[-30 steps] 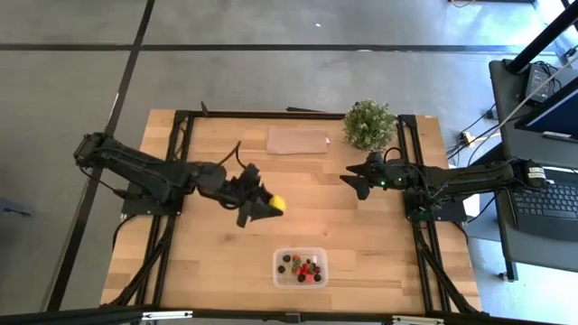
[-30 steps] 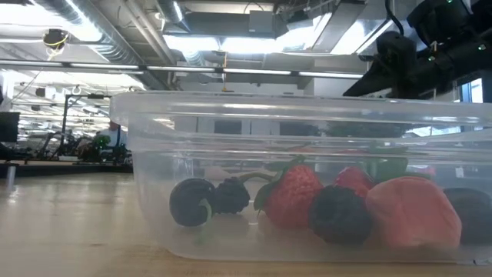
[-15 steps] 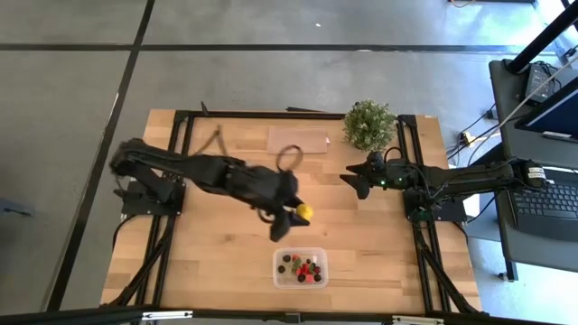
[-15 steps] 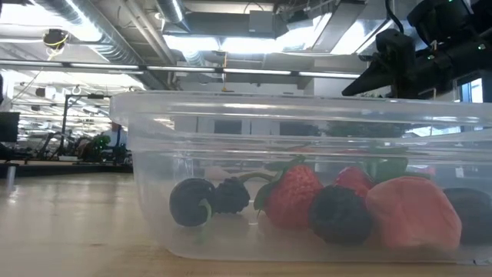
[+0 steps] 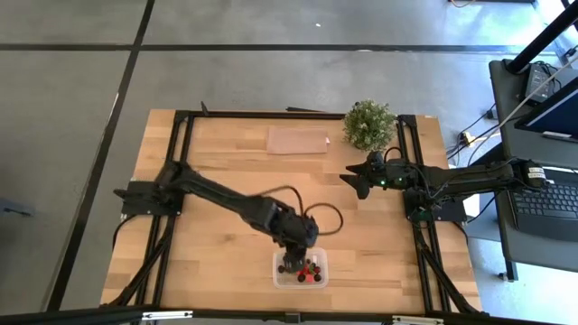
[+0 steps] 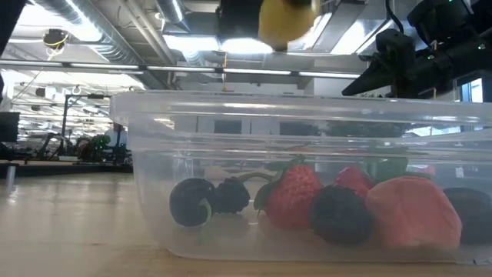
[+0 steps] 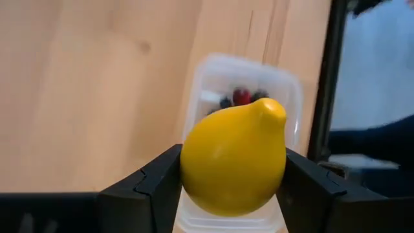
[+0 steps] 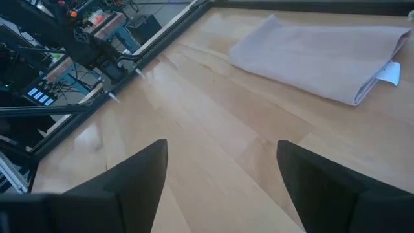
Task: Pick and placing Produce into tupperware
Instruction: Put the lemon into the transparent container
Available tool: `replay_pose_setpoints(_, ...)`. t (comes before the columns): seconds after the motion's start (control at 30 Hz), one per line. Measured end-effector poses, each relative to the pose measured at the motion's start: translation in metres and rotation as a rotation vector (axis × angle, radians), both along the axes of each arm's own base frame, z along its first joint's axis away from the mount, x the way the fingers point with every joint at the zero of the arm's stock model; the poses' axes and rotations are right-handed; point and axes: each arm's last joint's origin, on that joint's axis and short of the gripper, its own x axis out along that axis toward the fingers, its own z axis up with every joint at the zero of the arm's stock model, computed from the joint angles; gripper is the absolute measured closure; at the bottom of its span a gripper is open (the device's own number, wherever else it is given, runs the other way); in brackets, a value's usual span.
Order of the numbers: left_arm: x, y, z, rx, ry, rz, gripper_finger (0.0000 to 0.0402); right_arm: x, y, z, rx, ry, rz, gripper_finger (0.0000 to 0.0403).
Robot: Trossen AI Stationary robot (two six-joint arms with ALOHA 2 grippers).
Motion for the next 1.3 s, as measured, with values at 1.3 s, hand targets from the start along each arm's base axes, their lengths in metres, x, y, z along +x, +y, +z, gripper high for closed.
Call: replay_pose_setpoints(1.3,0.02,-0.036,-0.085,-0.015,0.167,-0.028,0.0182,0.001,0.0,-0.001,0.005,0.002,0.0,0.0111)
